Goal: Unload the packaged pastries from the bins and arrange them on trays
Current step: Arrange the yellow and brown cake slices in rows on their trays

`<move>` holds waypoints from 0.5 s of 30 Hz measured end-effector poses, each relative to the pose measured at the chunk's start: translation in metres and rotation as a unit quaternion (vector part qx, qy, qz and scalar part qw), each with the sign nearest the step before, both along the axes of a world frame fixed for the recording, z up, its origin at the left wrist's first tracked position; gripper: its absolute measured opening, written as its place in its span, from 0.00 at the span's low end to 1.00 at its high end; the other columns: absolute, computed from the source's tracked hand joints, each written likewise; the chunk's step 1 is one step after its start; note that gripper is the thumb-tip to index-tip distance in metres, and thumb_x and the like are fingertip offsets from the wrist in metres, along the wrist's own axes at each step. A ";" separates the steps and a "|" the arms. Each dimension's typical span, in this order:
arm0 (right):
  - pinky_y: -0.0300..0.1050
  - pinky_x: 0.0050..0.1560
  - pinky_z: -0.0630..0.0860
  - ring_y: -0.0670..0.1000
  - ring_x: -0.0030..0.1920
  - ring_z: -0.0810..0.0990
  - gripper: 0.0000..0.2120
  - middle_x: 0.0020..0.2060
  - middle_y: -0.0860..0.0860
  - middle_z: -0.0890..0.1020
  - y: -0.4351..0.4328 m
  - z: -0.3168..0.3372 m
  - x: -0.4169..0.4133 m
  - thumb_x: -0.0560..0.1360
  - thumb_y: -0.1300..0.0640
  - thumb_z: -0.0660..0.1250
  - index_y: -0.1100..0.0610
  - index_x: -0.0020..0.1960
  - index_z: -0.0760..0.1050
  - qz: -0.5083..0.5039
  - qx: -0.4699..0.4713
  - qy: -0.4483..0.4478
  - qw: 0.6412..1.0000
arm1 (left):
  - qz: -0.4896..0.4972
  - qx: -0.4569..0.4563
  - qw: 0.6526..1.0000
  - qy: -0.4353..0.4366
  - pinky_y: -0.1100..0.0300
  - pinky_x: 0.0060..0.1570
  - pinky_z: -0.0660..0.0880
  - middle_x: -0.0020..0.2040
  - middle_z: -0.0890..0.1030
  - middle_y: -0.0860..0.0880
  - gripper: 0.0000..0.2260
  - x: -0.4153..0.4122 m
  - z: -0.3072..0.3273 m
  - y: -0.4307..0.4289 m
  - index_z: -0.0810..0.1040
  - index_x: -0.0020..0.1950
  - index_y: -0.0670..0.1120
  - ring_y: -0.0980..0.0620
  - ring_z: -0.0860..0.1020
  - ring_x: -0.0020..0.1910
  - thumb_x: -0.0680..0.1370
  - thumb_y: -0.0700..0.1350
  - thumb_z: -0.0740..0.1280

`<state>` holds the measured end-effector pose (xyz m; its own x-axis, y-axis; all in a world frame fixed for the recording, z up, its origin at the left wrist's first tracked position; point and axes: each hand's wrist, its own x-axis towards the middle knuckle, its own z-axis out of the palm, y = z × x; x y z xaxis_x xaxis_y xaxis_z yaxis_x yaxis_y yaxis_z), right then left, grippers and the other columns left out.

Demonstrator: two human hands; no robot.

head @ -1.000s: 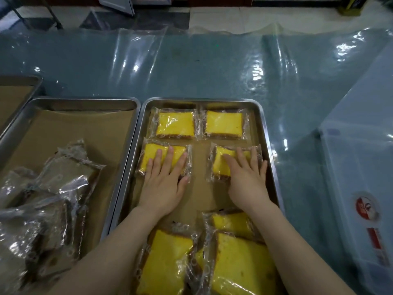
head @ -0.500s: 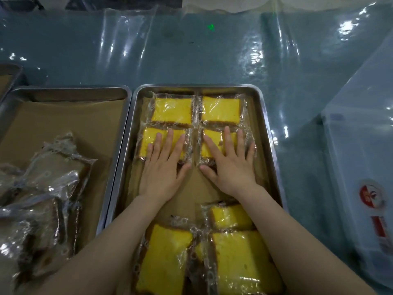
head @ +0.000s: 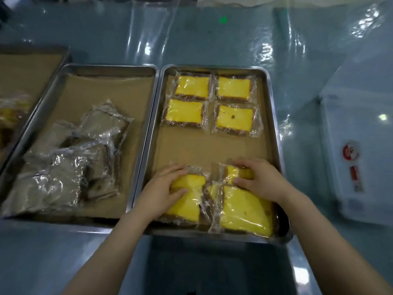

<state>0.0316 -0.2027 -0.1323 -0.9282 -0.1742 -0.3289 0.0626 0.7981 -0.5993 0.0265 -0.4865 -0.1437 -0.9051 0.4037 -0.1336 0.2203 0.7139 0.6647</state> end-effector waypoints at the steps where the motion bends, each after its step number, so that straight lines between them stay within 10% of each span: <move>1: 0.53 0.65 0.68 0.50 0.64 0.70 0.25 0.63 0.43 0.75 -0.002 0.001 0.003 0.73 0.46 0.70 0.42 0.69 0.69 0.001 0.012 -0.014 1.000 | -0.008 -0.017 1.000 -0.005 0.72 0.67 0.49 0.72 0.64 0.58 0.27 0.003 -0.001 0.001 0.68 0.71 0.54 0.59 0.57 0.72 0.73 0.48 0.71; 8: 0.34 0.36 0.66 0.39 0.41 0.74 0.10 0.40 0.39 0.76 -0.001 0.009 0.015 0.72 0.50 0.72 0.49 0.49 0.73 -0.129 -0.037 0.033 0.990 | -0.015 -0.147 0.989 0.022 0.56 0.70 0.40 0.77 0.39 0.51 0.35 0.025 -0.020 0.001 0.46 0.77 0.56 0.56 0.36 0.74 0.76 0.61 0.60; 15: 0.47 0.42 0.79 0.51 0.48 0.80 0.10 0.52 0.49 0.78 -0.002 0.015 0.009 0.77 0.51 0.65 0.48 0.57 0.70 -0.407 -0.307 0.056 0.858 | 0.280 0.040 0.956 0.079 0.58 0.65 0.63 0.76 0.53 0.53 0.22 0.024 -0.008 0.018 0.64 0.71 0.51 0.53 0.59 0.72 0.78 0.44 0.64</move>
